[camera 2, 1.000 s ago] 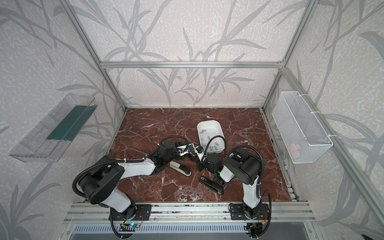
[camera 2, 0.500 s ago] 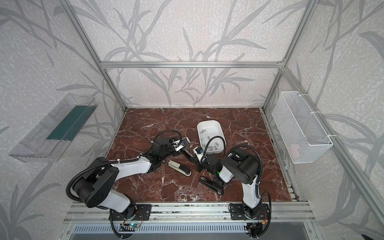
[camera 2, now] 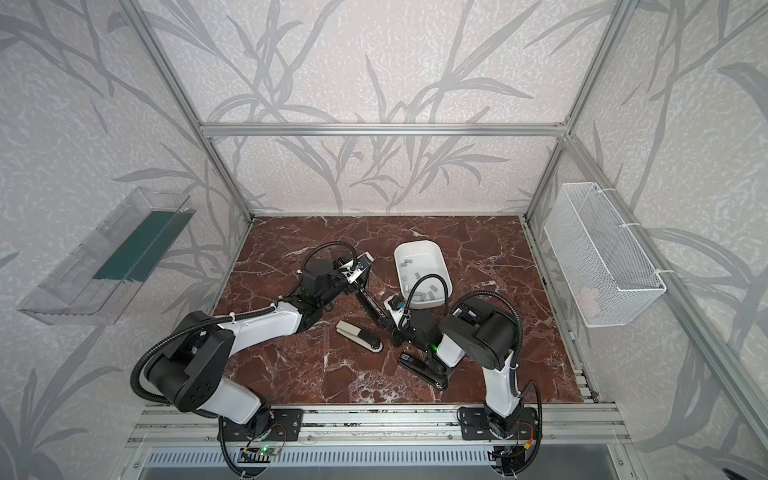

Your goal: Load the staples into the stapler

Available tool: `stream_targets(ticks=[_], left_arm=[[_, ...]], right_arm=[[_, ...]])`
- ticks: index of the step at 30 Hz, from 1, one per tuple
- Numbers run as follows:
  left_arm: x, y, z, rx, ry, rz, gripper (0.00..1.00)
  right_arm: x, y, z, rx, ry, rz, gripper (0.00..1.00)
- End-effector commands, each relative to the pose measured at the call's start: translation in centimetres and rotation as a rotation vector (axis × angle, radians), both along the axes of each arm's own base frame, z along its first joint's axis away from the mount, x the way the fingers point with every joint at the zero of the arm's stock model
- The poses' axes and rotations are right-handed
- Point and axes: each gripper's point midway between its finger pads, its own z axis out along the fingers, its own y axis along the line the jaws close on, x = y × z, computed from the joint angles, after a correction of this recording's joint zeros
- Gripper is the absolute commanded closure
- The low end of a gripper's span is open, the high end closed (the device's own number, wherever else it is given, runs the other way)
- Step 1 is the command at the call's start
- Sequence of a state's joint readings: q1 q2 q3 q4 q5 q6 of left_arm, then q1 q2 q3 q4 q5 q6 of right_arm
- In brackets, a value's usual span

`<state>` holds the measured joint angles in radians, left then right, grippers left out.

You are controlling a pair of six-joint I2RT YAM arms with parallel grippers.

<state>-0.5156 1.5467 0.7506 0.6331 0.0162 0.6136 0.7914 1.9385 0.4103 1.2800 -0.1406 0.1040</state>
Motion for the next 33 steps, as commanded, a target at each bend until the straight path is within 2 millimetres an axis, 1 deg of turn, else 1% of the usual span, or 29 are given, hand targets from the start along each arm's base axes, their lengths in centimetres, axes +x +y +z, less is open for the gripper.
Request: stream_targets(ticks=[1, 6, 9, 13, 20, 22, 25, 27, 29, 33], left_arm=[[2.1, 1.3, 2.4, -0.059, -0.064, 0.079, 0.45], [3.1, 3.6, 0.9, -0.059, -0.037, 0.139, 0.45], [3.6, 4.4, -0.1, -0.053, -0.019, 0.16, 0.45], [3.8, 4.8, -1.1, -0.068, -0.002, 0.166, 0.44], [4.6, 7.7, -2.8, -0.068, -0.005, 0.235, 0.43], [4.7, 8.1, -3.3, -0.074, 0.01, 0.238, 0.43], [5.2, 9.2, -4.2, -0.096, 0.024, 0.269, 0.43], [5.2, 9.4, -4.1, -0.092, -0.009, 0.269, 0.42], [5.2, 9.2, -3.3, -0.11, -0.036, 0.259, 0.41], [5.1, 8.4, -1.7, -0.112, -0.016, 0.211, 0.41]], right_arm=[[-3.5, 1.9, -0.8, -0.039, -0.014, 0.183, 1.0], [-3.4, 1.8, -0.9, -0.039, -0.017, 0.172, 1.0], [-3.3, 1.8, -0.9, -0.04, -0.015, 0.167, 1.0], [-2.8, 2.0, -1.0, -0.051, -0.007, 0.153, 1.0], [-2.6, 1.8, -1.2, -0.072, -0.022, 0.146, 1.0], [-2.6, 1.9, -1.3, -0.076, -0.02, 0.149, 1.0], [-2.2, 2.0, -1.3, -0.078, -0.022, 0.142, 1.0], [-1.8, 2.1, -1.3, -0.079, -0.023, 0.138, 1.0], [-1.2, 2.4, -1.3, -0.085, -0.011, 0.135, 1.0], [-0.1, 3.4, -1.6, -0.109, 0.0, 0.146, 1.0]])
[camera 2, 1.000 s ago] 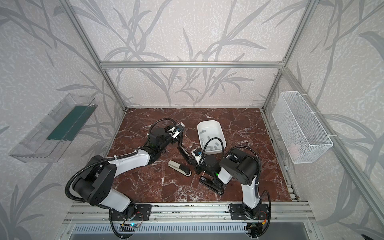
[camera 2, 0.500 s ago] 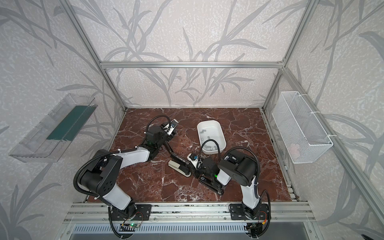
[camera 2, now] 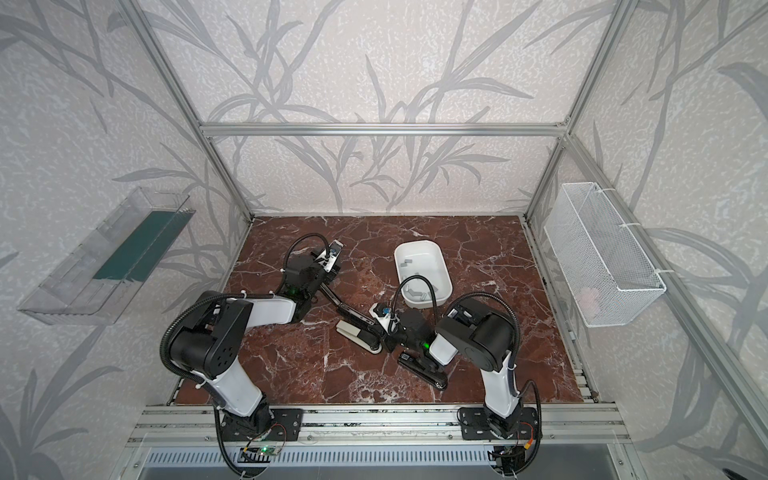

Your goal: Load the staples into the stapler

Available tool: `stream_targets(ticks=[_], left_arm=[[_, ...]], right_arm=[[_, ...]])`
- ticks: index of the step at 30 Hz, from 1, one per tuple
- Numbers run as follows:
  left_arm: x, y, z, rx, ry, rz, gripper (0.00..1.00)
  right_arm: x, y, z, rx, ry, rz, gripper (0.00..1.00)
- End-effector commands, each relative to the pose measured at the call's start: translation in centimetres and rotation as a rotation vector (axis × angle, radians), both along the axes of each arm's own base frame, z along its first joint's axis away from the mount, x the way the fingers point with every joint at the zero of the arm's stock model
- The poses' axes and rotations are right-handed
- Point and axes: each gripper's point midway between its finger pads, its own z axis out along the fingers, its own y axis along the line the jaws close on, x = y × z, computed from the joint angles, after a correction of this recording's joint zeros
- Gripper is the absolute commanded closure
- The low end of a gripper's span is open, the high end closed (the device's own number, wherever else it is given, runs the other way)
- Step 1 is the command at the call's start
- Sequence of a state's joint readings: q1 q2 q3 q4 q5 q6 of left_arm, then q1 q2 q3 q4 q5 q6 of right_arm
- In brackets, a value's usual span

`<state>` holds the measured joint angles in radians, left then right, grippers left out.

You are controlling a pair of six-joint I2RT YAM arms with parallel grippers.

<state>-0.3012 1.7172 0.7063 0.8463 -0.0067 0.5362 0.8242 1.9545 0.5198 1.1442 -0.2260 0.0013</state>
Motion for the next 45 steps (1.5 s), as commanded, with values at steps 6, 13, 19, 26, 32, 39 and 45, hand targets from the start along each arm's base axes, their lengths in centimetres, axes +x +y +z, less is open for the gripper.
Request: stream_targets(ticks=[6, 13, 19, 26, 32, 39, 45], left_arm=[[-0.8, 0.1, 4.5, -0.018, -0.075, -0.024, 0.39], [-1.8, 0.1, 5.7, -0.07, -0.126, -0.052, 0.39], [-5.5, -2.7, 7.7, -0.093, -0.141, -0.215, 0.4], [-10.0, -4.9, 8.7, -0.093, -0.133, -0.401, 0.41], [-14.4, -7.3, 7.7, 0.013, -0.113, -0.6, 0.41], [-23.5, -10.0, 0.5, 0.27, 0.025, -1.02, 0.4], [-27.7, -11.5, -1.2, 0.277, 0.226, -1.141, 0.42]], right_arm=[[2.2, 0.9, -0.2, -0.011, 0.058, 0.112, 1.0], [3.8, 1.2, -1.2, -0.08, 0.037, 0.13, 1.0], [4.8, 0.8, -2.7, -0.144, 0.062, 0.08, 0.94], [6.0, -0.5, -2.8, -0.178, 0.049, -0.007, 0.73], [7.1, -1.8, -3.7, -0.213, 0.106, -0.098, 0.54], [6.2, -2.3, 0.3, -0.107, 0.116, -0.11, 0.49], [3.8, -4.2, 4.8, -0.049, 0.084, -0.123, 0.4]])
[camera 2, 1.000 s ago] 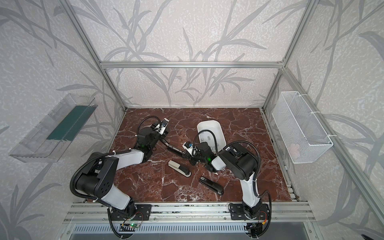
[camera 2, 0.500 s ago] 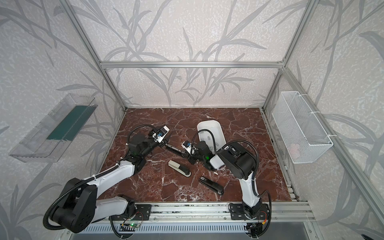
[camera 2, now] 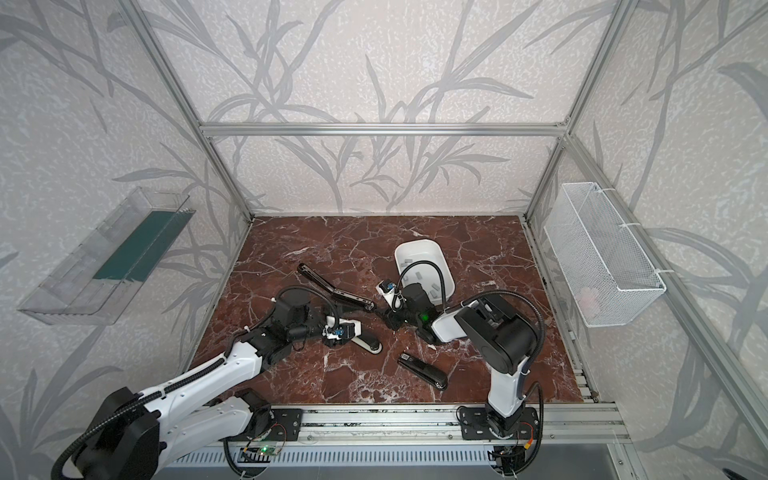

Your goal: Load the staples into the stapler

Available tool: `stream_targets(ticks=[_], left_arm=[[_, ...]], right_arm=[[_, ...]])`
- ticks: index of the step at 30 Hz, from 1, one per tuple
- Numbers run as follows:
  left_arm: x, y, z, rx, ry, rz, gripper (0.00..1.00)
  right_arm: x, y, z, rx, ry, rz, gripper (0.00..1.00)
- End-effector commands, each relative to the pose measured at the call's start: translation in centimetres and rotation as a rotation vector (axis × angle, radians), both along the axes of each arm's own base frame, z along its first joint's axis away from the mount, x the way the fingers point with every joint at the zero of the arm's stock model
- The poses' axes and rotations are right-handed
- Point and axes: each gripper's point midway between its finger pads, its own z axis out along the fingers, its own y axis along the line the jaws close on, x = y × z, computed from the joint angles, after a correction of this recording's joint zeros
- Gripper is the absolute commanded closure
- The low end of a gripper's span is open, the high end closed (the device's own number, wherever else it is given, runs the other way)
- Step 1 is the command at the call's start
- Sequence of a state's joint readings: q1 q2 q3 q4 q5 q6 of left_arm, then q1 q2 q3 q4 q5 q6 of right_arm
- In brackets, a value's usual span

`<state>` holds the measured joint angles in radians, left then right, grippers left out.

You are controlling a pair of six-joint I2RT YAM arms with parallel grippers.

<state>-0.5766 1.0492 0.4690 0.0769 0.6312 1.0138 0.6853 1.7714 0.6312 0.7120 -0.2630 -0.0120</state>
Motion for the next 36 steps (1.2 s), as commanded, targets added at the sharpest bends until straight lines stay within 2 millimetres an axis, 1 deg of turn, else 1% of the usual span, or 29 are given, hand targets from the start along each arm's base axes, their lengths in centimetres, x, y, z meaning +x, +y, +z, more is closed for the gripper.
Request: stream_targets(ticks=[1, 2, 4, 8, 11, 15, 18, 21, 24, 27, 33, 36], left_arm=[[-3.1, -0.2, -0.7, 0.071, 0.122, -0.115, 0.42], [-3.4, -0.4, -0.6, 0.072, 0.147, -0.126, 0.42], [-4.0, -0.7, -1.2, 0.097, 0.188, -0.135, 0.42], [-4.4, -1.2, -3.5, 0.181, 0.253, -0.125, 0.4], [-3.7, -1.7, -5.3, 0.266, 0.28, -0.108, 0.42], [-2.4, -2.6, -6.5, 0.317, 0.287, -0.1, 0.43], [-2.3, -2.8, -6.5, 0.325, 0.274, -0.122, 0.43], [-1.3, -2.8, -6.4, 0.325, 0.242, -0.087, 0.43], [-1.1, -2.9, -6.2, 0.342, 0.245, -0.089, 0.42], [-1.0, -3.1, -6.2, 0.351, 0.263, -0.103, 0.42], [-1.1, -3.3, -7.4, 0.409, 0.325, -0.133, 0.43], [-1.3, -3.4, -7.4, 0.435, 0.34, -0.178, 0.43]], right_arm=[[-0.7, -1.5, 2.9, 0.028, -0.021, -0.045, 0.39], [-1.0, -2.4, 3.2, 0.016, -0.015, -0.072, 0.37], [-1.3, -3.7, 3.7, 0.008, -0.009, -0.115, 0.35], [-2.9, -5.1, 4.7, 0.041, -0.014, -0.132, 0.33], [-4.0, -6.3, 4.8, 0.053, -0.014, -0.151, 0.31], [-5.4, -7.4, 4.3, 0.048, -0.018, -0.151, 0.29], [-6.7, -7.6, 4.2, 0.054, -0.025, -0.115, 0.28], [-7.7, -7.6, 4.3, 0.063, -0.037, -0.092, 0.28], [-8.5, -7.4, 4.4, 0.058, -0.057, -0.075, 0.27], [-8.7, -7.3, 4.6, 0.062, -0.059, -0.065, 0.27], [-9.1, -7.2, 4.9, 0.061, -0.076, -0.06, 0.26], [-9.1, -7.2, 4.7, 0.057, -0.071, -0.062, 0.26]])
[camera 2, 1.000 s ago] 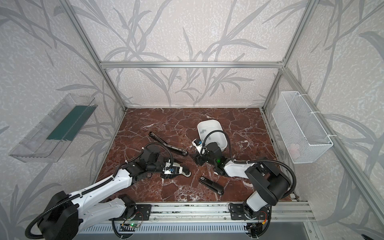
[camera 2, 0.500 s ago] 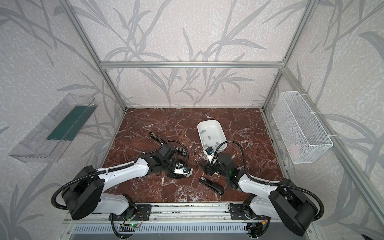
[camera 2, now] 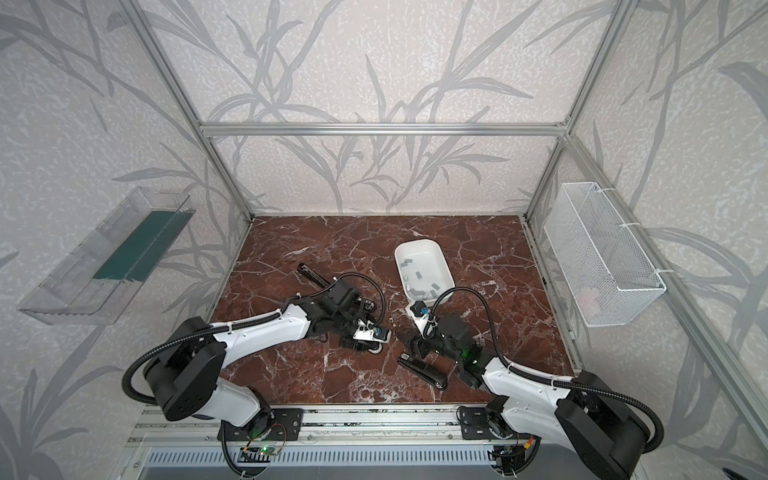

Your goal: Load the staples into the stapler

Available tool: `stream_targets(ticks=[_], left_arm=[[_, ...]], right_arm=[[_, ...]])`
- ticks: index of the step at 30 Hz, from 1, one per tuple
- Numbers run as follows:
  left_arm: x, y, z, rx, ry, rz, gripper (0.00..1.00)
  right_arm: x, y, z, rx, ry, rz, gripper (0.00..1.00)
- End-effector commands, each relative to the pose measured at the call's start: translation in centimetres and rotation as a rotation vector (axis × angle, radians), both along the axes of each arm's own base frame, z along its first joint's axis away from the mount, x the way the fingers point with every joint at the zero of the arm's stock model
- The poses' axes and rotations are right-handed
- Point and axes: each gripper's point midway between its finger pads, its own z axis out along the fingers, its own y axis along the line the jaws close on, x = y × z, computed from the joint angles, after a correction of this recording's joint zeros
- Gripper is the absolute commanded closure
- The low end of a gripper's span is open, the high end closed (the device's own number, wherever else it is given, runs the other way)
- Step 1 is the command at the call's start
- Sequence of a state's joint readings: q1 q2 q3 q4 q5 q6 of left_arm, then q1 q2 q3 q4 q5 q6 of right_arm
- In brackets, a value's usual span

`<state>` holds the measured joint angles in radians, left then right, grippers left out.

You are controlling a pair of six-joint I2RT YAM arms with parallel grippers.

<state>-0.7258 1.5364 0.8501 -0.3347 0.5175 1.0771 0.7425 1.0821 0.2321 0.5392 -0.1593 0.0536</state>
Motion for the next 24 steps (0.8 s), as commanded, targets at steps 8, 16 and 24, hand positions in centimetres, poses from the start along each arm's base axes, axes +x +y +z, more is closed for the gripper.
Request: stream_targets(ticks=[8, 16, 24], left_arm=[[-1.2, 0.2, -1.1, 0.086, 0.107, -0.093, 0.46], [-1.4, 0.0, -0.8, 0.078, 0.115, -0.125, 0.65], [-1.7, -0.2, 1.1, 0.026, 0.077, -0.152, 0.77]], right_arm=[[-0.2, 0.3, -1.0, -0.041, 0.007, 0.013, 0.26], [-0.6, 0.6, -1.5, -0.044, 0.002, 0.033, 0.26], [-3.5, 4.1, -2.0, -0.099, -0.085, 0.199, 0.26]])
